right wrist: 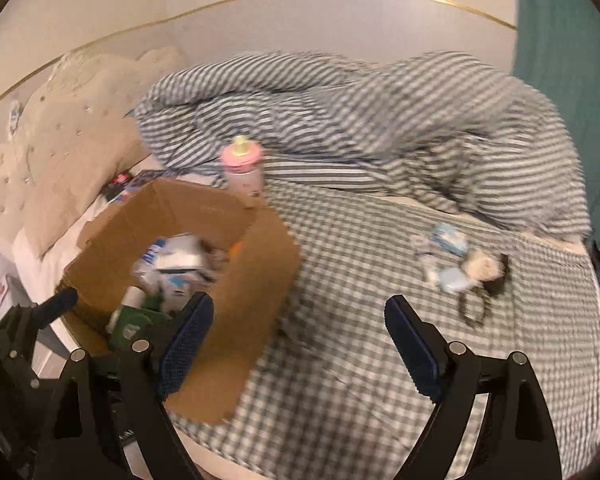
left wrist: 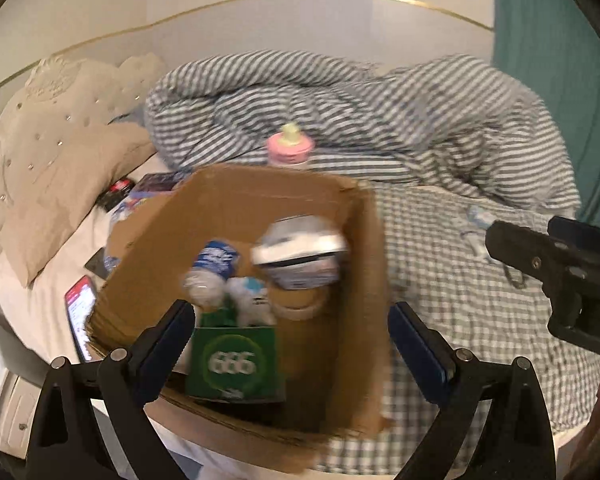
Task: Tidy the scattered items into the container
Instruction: 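Open both tools to drop the cup and orange into the box, then move both tools back toward the remaining items on the duvet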
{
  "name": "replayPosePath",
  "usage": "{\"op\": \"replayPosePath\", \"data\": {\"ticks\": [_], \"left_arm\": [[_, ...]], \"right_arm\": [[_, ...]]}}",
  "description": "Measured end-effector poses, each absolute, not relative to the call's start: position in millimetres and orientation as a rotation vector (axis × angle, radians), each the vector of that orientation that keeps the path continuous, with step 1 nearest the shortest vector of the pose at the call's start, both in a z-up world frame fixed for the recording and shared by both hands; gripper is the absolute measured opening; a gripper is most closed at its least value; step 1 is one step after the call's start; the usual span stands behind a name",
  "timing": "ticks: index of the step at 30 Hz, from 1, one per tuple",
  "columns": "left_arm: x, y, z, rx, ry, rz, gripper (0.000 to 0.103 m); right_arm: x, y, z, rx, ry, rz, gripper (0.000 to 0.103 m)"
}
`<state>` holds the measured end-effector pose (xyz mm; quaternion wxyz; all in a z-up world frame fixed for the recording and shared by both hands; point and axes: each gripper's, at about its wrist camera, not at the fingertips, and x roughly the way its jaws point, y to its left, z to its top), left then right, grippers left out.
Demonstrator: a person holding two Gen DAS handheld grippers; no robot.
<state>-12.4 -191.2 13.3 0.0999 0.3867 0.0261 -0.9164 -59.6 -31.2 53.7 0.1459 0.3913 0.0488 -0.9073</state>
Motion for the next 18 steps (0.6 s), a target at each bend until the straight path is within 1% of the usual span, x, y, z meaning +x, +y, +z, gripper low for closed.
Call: {"op": "replayPosePath", "data": {"ticks": [2,8,18], "left_arm": [[-6,-168,18,1.138,0.069,-2.748,0.103],[0,-112,17,1.176,0.018,-2.802,0.103],[-11,-46,-1,1.277,0.033,-2.860,0.103]], "right_arm": [[-48,-4,56,1.125,0.114,-2.644,0.088],[-16,66,45,1.161,0.025,-2.717,0.088],[4,185,18,1.260,-0.200,-2.811,0.088]]}}
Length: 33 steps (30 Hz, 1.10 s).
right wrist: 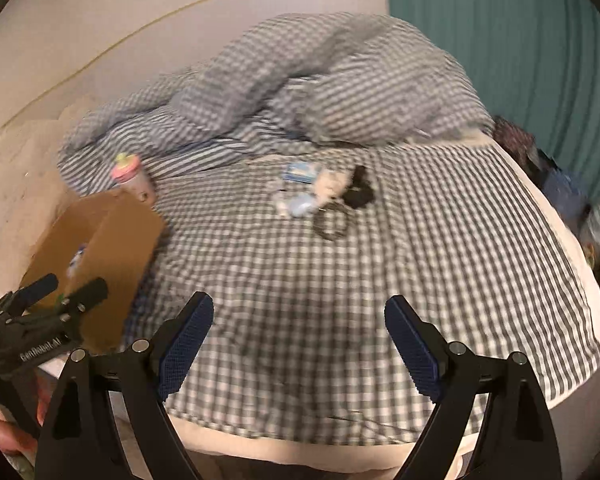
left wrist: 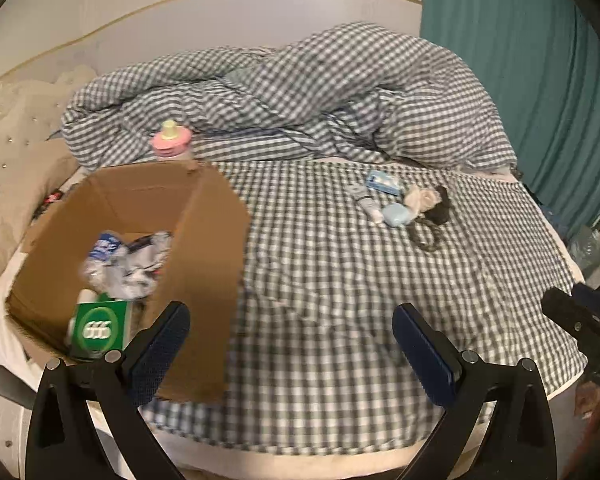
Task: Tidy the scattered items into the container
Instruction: 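Move both tools back toward the remaining items on the duvet, then grasp the white cream tube with the left tool while the right tool grasps the black hair tie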
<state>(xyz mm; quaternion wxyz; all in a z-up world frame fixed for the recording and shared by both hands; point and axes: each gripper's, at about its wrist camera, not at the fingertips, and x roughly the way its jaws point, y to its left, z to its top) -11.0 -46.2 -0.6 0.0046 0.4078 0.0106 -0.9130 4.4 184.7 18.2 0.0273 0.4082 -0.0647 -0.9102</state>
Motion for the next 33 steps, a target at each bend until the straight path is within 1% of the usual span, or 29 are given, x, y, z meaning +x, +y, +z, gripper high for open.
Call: {"op": "replayPosePath", "data": {"ticks": [5,9,14,19,28,33], "left_arm": [[-44,-22,-18,1.342,0.061,-2.866,0.103],[-84,-8,-34,1.396,0.071,-2.838,0.103],[-155,7,-61,1.501,0.143,-2.807,0.103],[-222,23,-89,1.559,0.119,-2.759,0.103],[-305,39,-142,1.666,0.150,-2.686,0.103],[-334,54,-171,1.689,0.041,-2.653,0.103]], "right_arm": [[-14,221,-2,1.305,-0.267,-2.806,0.088],[-49,241,-17,1.351,-0.296,-2.800,0.088],[-111,253,-31,1.395,-0.230,-2.823,0.088],[-167,255,-48,1.421,-0.166,-2.817,0.088],[-249,250,-107,1.564,-0.090,-2.766,0.088],[-281,249,-134,1.627,-0.065,-2.767,0.087]]}}
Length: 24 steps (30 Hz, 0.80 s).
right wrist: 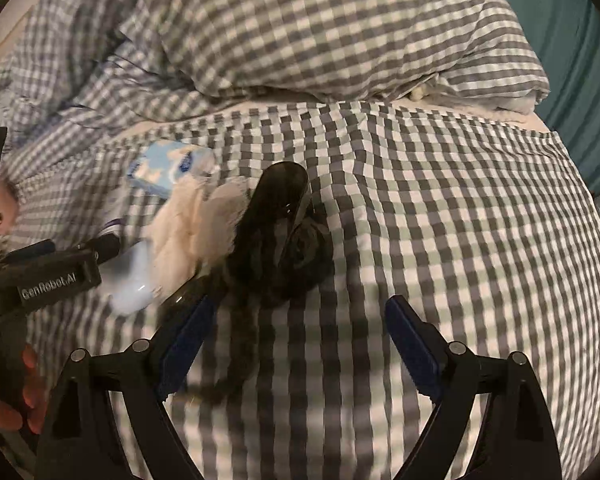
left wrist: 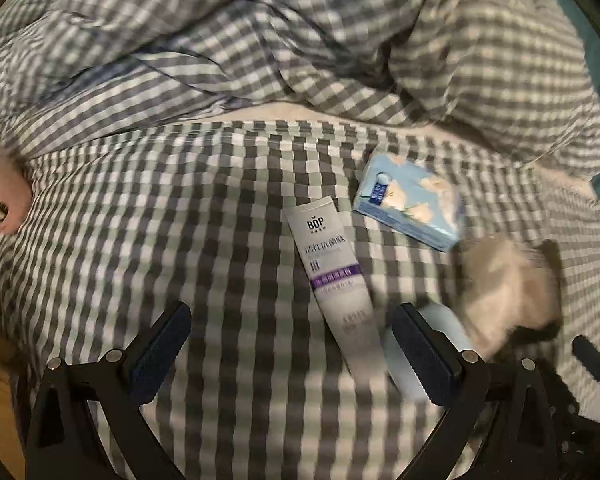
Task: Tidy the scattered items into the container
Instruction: 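Grasp the white cream tube with the left tool while the right tool grasps the black hair tie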
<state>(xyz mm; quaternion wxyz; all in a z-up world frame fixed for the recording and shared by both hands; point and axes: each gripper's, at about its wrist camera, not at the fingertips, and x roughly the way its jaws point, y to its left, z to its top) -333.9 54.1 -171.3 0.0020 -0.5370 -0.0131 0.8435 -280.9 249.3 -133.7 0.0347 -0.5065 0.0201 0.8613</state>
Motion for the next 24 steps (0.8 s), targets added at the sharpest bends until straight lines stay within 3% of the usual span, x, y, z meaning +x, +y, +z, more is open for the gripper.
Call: {"op": "replayPosePath", "data": {"ticks": [9,11,13,14,17,24], "left_arm": [[-361,59,-195,-1.695,0.003,2.663,0.103],[-361,60,-195,-1.690,0.005,2.670,0.102],[-358,62,-195,-1.670,0.005,2.662,0.095],[-355,63,-192,-1.661,0.007,2.653,0.083],[-344,67,-180,-1.625,0.025,2.620,0.029],[-319,57,-164,-1.587,-0.085,2.560,0.029]], "right_arm": [[-325,245,-164,-1.566,-0.056,2.576,0.088],[-326,248,-164,-1.570,-0.033,2.573,0.084],[-320,249,-157,-1.547,-0.057,2.570,0.063],[-317,251,-154,-1.538,-0.058,2.571,0.063],[-303,261,-145,-1.545,0.047,2.615,0.063],[-252,274,-102,-1.436,0.175,2.688,0.063]]}}
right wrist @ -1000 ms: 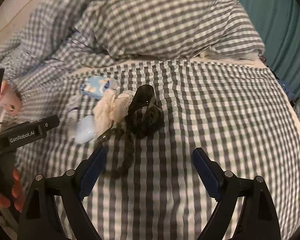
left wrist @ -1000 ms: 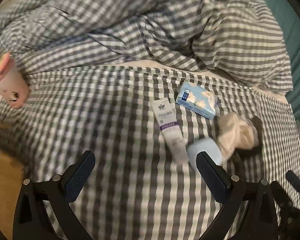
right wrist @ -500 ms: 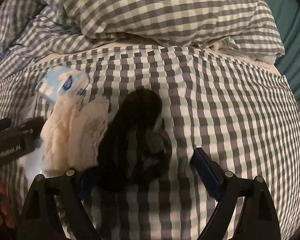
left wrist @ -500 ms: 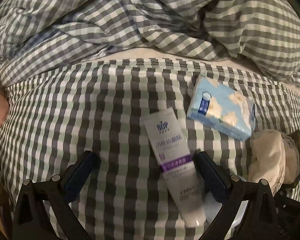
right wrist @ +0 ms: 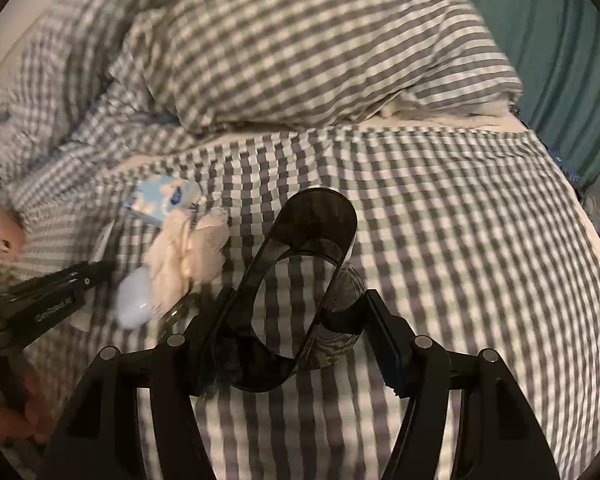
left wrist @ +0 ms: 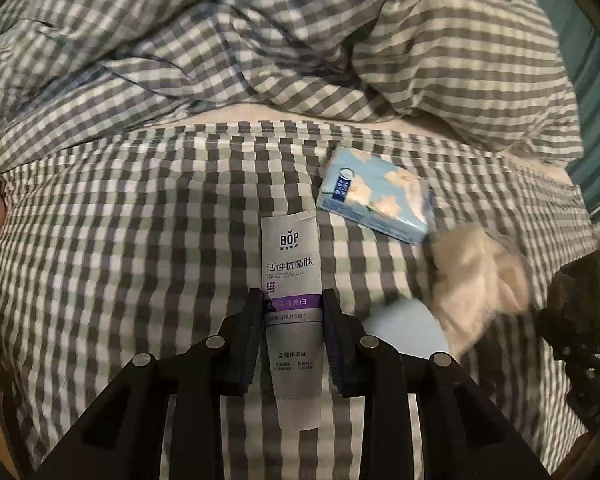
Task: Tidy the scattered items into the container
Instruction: 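Grasp the white cream tube with the left tool while the right tool grasps the black hair tie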
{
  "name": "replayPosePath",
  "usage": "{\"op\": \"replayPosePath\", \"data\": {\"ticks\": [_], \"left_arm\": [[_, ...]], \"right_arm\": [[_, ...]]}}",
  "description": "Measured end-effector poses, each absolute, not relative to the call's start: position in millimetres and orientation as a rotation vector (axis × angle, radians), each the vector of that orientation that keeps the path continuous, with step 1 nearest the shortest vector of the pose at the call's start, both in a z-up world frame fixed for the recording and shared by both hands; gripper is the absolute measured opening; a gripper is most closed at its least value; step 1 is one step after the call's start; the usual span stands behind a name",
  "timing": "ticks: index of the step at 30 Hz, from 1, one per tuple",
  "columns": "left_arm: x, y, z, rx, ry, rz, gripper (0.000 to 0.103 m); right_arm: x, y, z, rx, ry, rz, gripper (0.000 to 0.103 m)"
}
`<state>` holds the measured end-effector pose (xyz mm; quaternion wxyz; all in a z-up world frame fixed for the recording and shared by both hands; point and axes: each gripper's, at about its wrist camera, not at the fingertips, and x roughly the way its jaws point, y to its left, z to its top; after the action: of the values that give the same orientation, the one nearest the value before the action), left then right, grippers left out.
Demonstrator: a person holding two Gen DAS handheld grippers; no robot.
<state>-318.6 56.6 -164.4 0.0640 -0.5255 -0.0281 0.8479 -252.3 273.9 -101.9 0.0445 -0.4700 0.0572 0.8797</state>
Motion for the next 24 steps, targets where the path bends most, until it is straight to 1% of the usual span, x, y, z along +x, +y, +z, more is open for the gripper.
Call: {"op": "replayPosePath", "data": {"ticks": [3,5,8,12,24], "left_arm": [[-297,46,-142,-1.550,-0.096,2.601,0.029],[-276,45,-122,-1.522,-0.051,2.631,0.029],[-257,35,-101,-1.494,-0.040,2.654,0.029],[-214,35,-72,-1.456,0.066,2.714,0.029],[-119,3,-17,-1.328,0.061,2.817,0.029]], "right_arm": [[-227,275,-87,-1.429,0.225,2.710,0.063],[-217,267,-80,-1.435,0.214,2.718,0.063],[-197,262,-68,-1.431,0.217,2.730,0.063],[-171,250,-51,-1.426,0.238,2.752,0.063],[-94,203,-11,-1.430,0.212,2.820,0.063]]}}
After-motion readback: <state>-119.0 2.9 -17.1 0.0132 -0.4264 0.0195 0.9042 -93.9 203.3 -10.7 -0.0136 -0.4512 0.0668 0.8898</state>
